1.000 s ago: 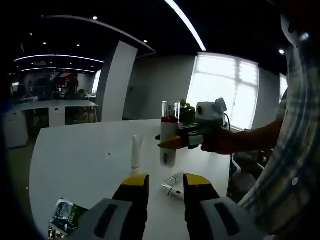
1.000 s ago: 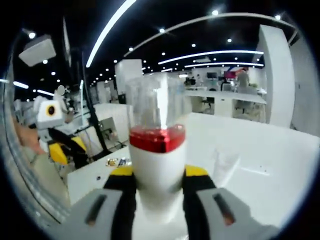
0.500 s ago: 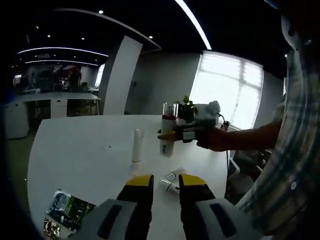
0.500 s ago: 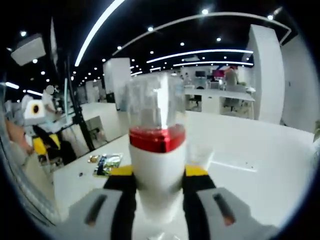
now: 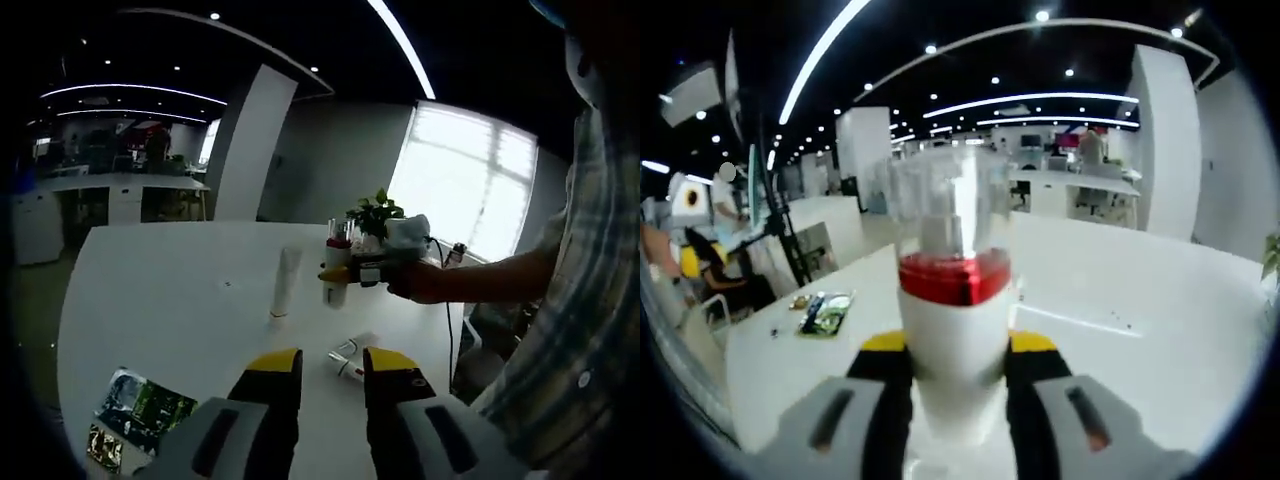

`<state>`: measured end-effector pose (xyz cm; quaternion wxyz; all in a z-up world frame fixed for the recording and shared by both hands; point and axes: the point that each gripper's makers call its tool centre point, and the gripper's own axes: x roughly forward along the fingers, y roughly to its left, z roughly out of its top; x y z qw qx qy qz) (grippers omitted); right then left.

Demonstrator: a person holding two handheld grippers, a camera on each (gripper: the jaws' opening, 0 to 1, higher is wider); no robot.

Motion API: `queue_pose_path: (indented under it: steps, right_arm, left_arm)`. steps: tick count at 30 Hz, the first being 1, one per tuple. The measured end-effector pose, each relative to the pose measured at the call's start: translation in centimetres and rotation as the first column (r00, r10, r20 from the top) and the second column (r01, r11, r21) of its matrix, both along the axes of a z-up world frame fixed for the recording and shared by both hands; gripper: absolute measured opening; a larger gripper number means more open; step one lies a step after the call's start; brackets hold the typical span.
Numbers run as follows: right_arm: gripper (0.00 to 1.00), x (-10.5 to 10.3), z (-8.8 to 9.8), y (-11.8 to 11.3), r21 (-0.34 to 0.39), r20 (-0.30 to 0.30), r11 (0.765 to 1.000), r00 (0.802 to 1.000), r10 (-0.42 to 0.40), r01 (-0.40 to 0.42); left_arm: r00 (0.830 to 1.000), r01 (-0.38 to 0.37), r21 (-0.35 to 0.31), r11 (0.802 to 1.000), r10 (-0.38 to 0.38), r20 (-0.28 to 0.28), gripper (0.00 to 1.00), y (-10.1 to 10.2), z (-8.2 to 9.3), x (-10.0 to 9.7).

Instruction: Arrange the skincare products in the storage area until every visible bottle or jar stands upright without overlapping.

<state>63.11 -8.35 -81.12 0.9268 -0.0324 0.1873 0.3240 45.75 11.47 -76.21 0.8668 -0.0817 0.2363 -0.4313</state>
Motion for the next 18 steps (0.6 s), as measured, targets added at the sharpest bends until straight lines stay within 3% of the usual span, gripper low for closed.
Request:
queue_pose_path:
  steps: [18]
  right_arm:
    - [0.33,2.1,-4.2,-4.5,0.017,-0.007,0.997,0.997,-0.073,0.074]
  left_arm:
    - [0.999,-0.008,0.048,0.999,0.011,-0.051,0.30,-0.2,-1.0,-1.6]
